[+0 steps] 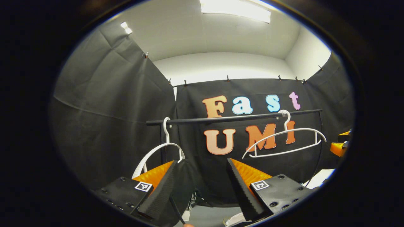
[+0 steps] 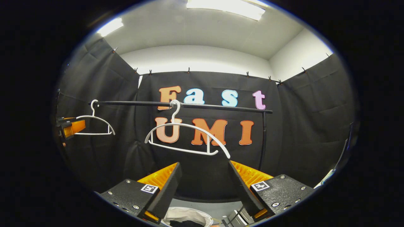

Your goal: Grasp the clothes on the hanger with both hands and then place them into the laundry hamper below.

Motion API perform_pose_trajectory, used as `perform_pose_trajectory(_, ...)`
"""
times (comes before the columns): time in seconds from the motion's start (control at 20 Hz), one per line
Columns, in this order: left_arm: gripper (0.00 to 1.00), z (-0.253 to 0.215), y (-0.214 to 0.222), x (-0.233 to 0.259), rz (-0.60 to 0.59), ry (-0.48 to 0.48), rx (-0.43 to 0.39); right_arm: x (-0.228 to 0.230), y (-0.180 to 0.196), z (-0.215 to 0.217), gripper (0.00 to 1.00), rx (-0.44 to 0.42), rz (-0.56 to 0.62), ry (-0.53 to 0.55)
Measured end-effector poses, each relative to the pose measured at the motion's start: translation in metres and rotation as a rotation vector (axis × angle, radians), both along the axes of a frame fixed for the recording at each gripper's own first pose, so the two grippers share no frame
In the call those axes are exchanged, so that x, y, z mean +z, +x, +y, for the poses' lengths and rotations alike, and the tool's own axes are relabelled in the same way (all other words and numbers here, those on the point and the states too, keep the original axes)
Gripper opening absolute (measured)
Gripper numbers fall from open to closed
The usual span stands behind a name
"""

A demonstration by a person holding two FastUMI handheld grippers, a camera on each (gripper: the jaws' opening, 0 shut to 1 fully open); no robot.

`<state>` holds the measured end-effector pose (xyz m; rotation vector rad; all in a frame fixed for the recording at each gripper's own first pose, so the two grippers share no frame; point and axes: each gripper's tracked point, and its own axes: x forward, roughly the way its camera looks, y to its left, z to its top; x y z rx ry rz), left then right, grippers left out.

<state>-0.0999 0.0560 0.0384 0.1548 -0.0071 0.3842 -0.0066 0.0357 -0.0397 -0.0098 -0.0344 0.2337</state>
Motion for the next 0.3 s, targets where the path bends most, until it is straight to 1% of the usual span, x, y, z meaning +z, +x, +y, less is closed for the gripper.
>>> perform_pose_trajectory(0.05,0.96,-0.0004,0.0008,0.0005,0.001,0.000,0.000,0.0001,-0.0003,0.0000,0.97,-0.001,0.000,0.002)
perform_pose_trajectory(0.1,0.96,0.0003,0.0007,0.0013,0.003,0.001,0.003,0.0020,0.0004,0.0009,0.91,0.003,-0.003,0.002)
perform_pose_trajectory(0.15,0.96,0.0014,0.0001,0.0016,0.007,0.003,0.010,0.0030,-0.0006,0.0008,0.97,0.004,-0.006,0.001)
perform_pose_trajectory(0.3,0.96,-0.0016,-0.0009,0.0020,0.008,0.001,0.008,0.0066,-0.0013,-0.0021,0.97,-0.003,-0.014,0.003)
